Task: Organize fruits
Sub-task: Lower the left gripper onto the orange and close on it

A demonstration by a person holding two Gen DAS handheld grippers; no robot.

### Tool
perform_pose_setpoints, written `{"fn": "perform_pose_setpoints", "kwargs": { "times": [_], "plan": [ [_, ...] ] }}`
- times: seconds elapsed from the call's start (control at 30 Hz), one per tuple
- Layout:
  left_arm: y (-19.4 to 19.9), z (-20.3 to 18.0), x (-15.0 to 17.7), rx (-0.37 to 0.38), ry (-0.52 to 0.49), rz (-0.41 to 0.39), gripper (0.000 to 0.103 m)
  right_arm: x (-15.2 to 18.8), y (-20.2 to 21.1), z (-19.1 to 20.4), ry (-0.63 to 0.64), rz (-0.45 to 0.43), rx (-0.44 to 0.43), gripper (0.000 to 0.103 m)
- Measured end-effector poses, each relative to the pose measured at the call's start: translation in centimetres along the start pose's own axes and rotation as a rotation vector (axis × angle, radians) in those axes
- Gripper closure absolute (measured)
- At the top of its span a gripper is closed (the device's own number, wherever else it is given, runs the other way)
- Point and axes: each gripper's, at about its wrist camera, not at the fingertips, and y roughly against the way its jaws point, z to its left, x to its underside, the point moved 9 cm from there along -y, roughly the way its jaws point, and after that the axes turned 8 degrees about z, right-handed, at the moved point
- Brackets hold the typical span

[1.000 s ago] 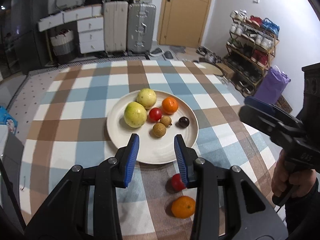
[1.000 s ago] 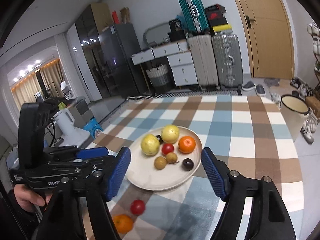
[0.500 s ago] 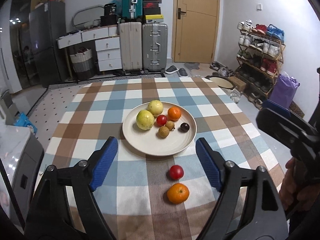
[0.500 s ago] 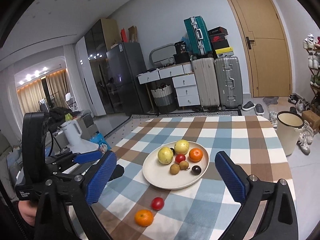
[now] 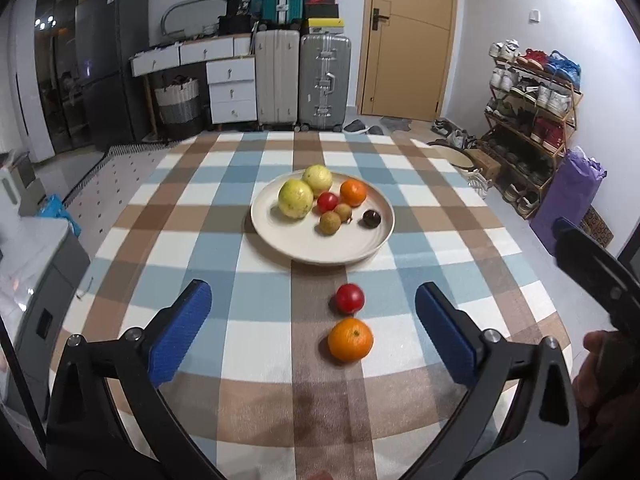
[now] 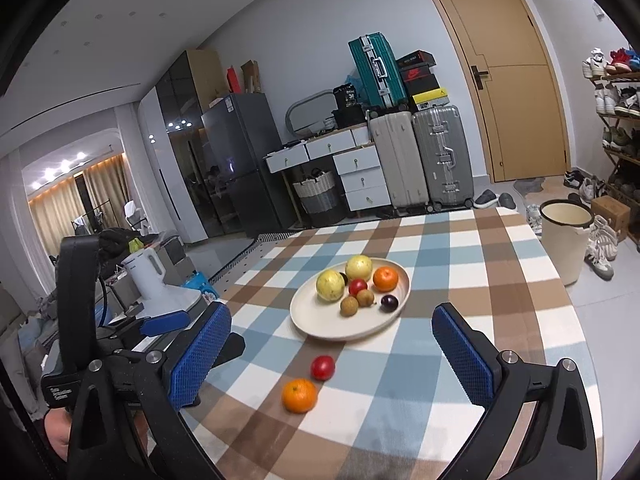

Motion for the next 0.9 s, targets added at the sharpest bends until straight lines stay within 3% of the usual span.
{"fn": "perform_pose_setpoints", "kwargs": {
  "times": [0.43, 0.9],
  "plan": [
    [-6.8, 1.5, 5.1, -0.005, 0.065, 0.179, 0.001, 4.7, -0.6, -2.0, -0.044, 0.055, 0.018, 0.000],
    [-11.4, -0.3, 5.6, 0.008, 0.024, 0.258, 0.001, 7.9, -2.7, -3.5, -0.086, 0.141, 0.034, 0.000]
  ]
}}
